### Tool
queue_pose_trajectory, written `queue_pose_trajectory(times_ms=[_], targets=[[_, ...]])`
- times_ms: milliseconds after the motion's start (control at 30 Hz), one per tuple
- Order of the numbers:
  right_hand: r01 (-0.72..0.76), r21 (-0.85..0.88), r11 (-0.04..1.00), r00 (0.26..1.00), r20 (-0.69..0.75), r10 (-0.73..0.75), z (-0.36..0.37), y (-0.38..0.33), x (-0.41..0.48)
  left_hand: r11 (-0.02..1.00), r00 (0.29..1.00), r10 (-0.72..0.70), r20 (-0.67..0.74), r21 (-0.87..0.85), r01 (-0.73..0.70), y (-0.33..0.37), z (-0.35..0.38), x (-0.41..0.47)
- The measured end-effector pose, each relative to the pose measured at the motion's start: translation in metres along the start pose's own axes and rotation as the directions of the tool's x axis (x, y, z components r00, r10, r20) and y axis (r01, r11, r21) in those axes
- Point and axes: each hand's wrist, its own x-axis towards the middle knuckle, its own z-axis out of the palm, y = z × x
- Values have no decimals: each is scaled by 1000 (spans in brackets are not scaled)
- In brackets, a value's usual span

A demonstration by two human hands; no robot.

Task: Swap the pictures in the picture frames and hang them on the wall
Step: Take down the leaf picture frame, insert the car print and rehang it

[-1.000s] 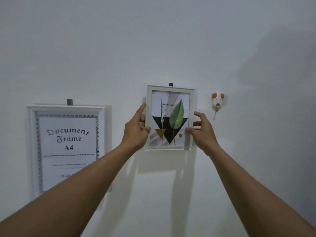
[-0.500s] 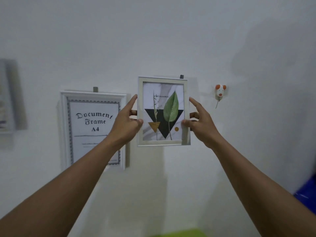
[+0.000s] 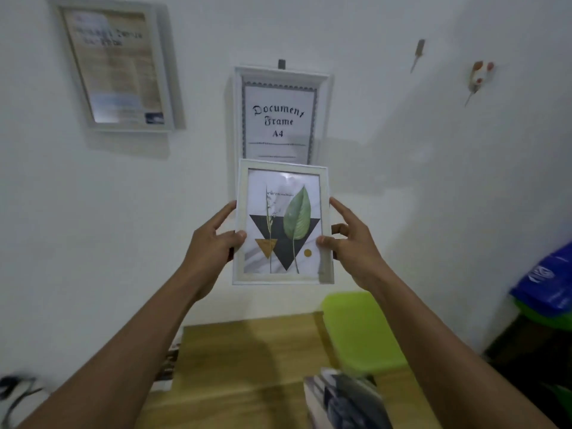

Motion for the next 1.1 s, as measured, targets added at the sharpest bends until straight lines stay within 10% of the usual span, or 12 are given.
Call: queue_pose_trajectory(times_ms=[267, 600, 867, 1100], targets=[[-308, 44, 950, 951, 56, 305, 100, 95, -88, 931, 923, -363, 126, 83, 355, -94, -68, -97], [-398, -152, 905, 880, 216, 423, 185, 166, -127, 893, 921, -389, 24, 257, 371, -148, -78, -144], [-572, 138, 809, 786, 375, 492, 210, 164, -137, 880, 946, -313, 87, 402, 254, -176, -49, -182], [-499, 151, 853, 860, 209, 466, 198, 179, -137, 854, 951, -299, 73, 465, 233, -210, -17, -192]])
